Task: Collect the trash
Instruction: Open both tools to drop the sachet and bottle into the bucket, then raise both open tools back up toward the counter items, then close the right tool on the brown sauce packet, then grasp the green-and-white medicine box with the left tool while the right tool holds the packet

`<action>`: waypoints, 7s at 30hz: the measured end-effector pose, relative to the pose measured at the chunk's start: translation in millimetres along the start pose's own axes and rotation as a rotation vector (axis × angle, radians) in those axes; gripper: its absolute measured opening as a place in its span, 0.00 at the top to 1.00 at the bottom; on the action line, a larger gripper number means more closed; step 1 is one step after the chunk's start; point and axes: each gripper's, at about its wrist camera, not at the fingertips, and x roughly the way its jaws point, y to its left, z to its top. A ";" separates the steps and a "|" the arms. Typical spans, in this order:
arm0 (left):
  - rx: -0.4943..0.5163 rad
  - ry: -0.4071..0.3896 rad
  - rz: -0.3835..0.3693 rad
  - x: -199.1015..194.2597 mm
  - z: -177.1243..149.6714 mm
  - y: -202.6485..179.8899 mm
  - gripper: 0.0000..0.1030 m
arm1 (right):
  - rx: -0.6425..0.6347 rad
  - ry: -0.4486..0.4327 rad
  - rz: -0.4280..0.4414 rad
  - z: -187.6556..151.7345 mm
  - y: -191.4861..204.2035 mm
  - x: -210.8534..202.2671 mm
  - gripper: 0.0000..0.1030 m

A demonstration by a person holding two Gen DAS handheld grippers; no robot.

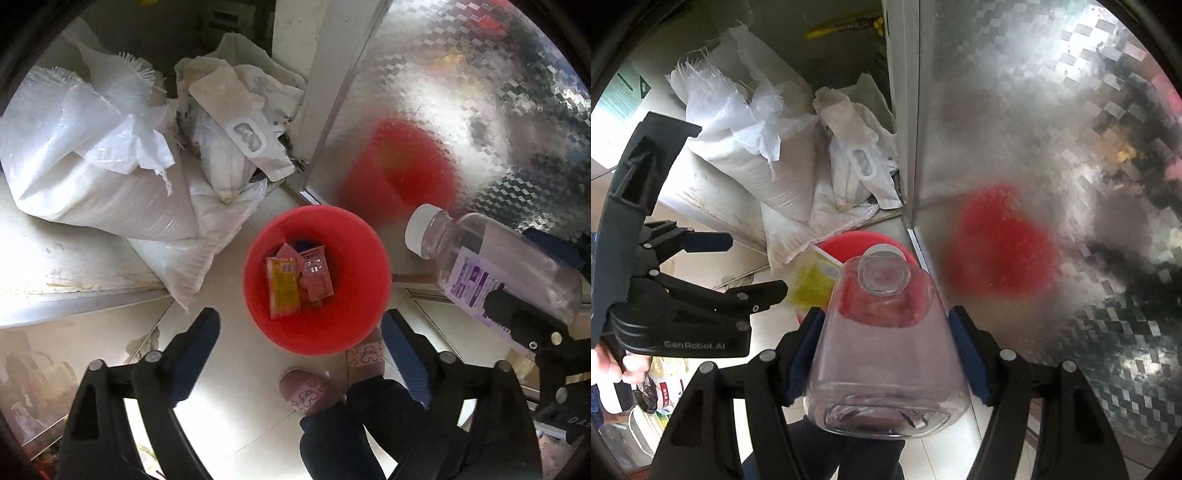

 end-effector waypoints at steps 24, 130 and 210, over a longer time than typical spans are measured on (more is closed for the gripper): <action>-0.056 0.019 0.078 -14.6 -27.3 40.7 0.00 | -0.129 0.065 0.070 12.3 43.3 34.1 0.35; 0.132 -0.217 0.056 -364.2 357.1 -141.0 0.00 | -0.206 -0.149 0.025 276.9 -216.4 -277.4 0.23; 0.792 -0.131 -0.134 -386.7 445.4 -149.4 0.36 | 0.286 -0.223 0.023 301.9 -181.2 -352.5 0.93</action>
